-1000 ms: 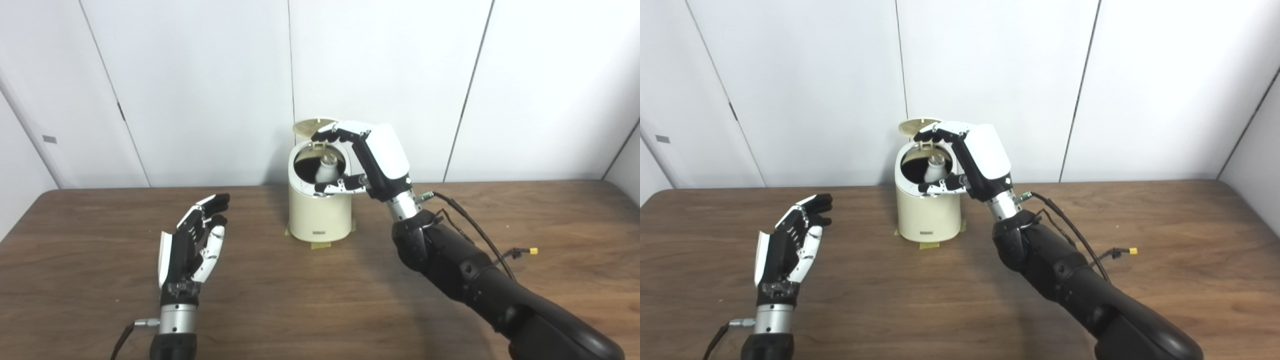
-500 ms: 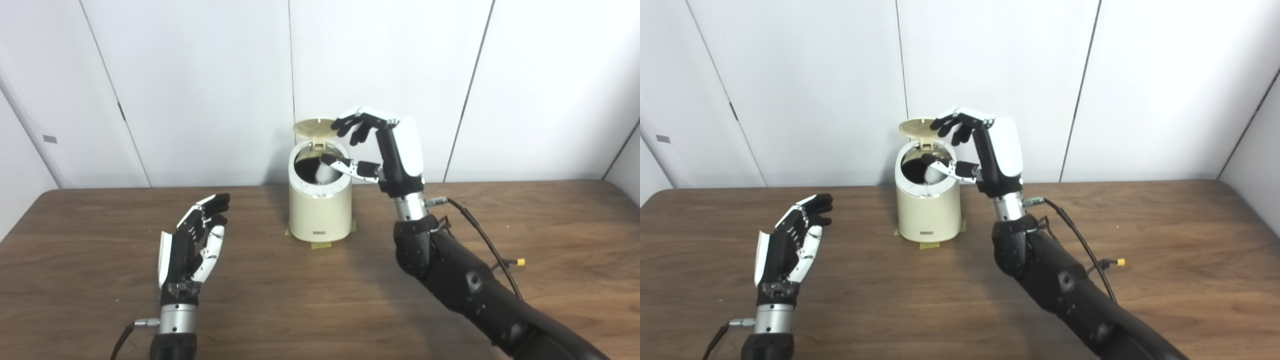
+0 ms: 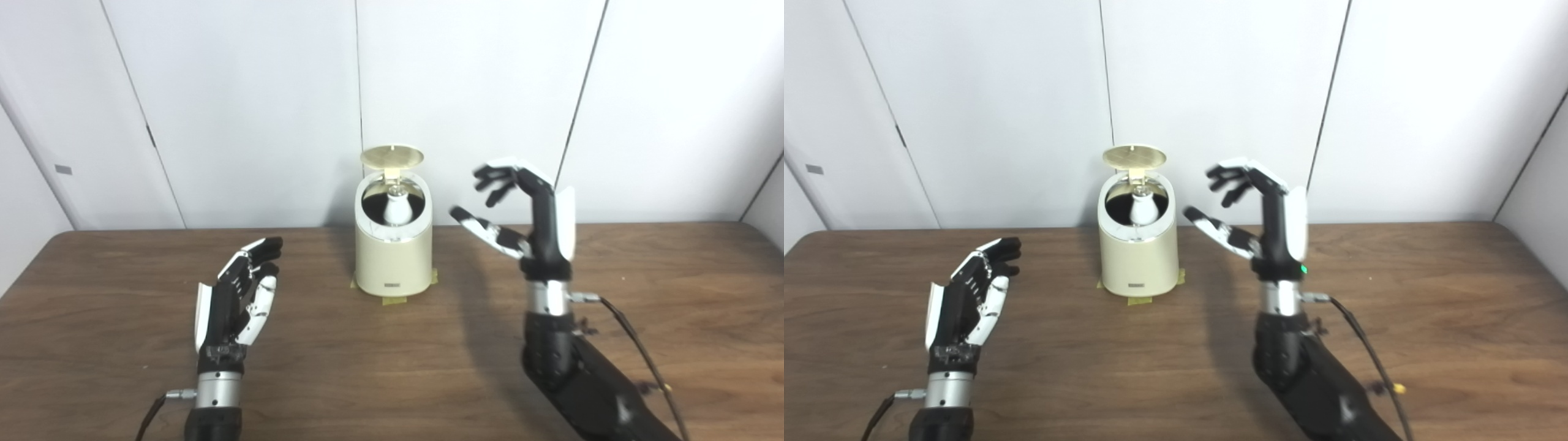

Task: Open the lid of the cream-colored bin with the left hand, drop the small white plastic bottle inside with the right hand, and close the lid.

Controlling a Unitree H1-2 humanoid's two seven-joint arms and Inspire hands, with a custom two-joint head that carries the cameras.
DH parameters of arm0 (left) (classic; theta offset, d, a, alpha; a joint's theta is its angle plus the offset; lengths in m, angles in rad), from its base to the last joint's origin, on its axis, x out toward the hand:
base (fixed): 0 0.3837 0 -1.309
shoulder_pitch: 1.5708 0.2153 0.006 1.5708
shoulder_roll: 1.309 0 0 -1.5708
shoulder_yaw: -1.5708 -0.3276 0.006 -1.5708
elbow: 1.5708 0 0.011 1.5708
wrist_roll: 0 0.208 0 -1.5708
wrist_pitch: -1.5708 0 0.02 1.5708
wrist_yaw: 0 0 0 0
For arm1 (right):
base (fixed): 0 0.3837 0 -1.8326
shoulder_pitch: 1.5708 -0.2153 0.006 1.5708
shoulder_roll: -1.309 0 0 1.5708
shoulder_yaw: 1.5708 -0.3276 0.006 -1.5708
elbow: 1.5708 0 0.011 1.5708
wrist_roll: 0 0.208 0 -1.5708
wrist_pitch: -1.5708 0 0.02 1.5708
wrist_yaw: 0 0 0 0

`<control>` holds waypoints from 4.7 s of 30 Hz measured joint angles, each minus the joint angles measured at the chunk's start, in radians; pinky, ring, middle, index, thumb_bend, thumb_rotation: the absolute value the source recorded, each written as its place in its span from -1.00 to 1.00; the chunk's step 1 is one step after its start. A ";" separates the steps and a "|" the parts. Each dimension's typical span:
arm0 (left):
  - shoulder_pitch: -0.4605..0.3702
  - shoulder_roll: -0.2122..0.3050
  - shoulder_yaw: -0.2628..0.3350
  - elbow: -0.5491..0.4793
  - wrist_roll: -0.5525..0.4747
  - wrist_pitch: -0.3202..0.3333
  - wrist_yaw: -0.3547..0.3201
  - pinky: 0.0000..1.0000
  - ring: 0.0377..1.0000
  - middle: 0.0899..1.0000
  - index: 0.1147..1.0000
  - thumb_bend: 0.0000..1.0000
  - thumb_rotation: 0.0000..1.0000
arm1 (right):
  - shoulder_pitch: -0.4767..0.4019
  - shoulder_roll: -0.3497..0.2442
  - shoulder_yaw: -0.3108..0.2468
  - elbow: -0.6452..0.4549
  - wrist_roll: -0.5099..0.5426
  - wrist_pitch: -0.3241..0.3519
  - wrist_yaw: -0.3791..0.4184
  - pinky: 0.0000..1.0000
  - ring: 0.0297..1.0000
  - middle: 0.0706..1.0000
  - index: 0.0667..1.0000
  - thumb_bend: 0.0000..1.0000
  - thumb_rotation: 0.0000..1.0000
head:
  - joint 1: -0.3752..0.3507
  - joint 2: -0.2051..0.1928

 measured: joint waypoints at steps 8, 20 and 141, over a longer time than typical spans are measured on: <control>-0.001 0.001 0.001 0.005 0.000 0.000 0.004 0.37 0.51 0.49 0.44 -0.39 0.24 | 0.174 -0.004 -0.073 -0.071 0.135 0.001 0.192 -0.04 0.06 0.08 -0.09 -0.02 -0.67 | -0.005 0.000; -0.004 0.002 0.003 0.015 -0.001 0.000 0.004 0.38 0.52 0.50 0.45 -0.40 0.23 | 0.262 0.093 -0.299 -0.121 0.141 0.004 0.421 0.05 0.18 0.20 -0.08 -0.05 -0.69 | -0.009 0.006; -0.754 0.090 -0.328 -0.002 0.730 0.887 -0.687 0.62 0.79 0.76 0.72 1.00 1.00 | 0.207 0.178 -0.401 -0.018 -0.011 0.007 0.499 0.14 0.28 0.30 0.34 -0.45 0.12 | 0.005 -0.020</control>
